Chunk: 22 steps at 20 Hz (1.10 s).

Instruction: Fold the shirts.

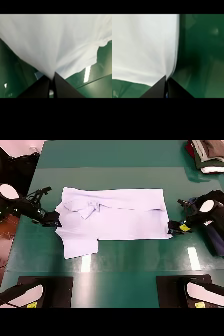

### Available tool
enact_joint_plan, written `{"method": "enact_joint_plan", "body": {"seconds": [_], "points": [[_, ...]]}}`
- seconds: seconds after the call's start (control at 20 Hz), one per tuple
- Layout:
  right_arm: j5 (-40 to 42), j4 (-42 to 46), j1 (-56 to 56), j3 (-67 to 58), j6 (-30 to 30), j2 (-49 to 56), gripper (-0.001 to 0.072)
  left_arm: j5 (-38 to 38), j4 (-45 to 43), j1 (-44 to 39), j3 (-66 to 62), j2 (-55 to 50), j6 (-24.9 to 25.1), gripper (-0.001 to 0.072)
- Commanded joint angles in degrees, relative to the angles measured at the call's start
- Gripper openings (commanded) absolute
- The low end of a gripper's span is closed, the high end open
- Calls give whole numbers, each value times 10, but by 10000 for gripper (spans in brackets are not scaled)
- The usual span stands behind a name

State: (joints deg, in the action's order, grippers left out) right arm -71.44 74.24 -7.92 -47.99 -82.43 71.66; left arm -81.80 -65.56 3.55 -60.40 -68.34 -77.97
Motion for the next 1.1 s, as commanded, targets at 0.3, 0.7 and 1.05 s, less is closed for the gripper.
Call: {"method": "enact_joint_plan", "body": {"seconds": [0.3, 0.7, 1.05], "points": [[-40, -12, 1, -171, -16, -246, 17, -48, 17, 0, -164, 192, -20, 31], [-52, -11, 1, -417, -44, -331, 16, -93, 38, 0, -484, 215, -66, 30], [-176, -4, 1, -594, -62, -303, 15, -85, 105, 0, -664, 215, -93, 31]]}}
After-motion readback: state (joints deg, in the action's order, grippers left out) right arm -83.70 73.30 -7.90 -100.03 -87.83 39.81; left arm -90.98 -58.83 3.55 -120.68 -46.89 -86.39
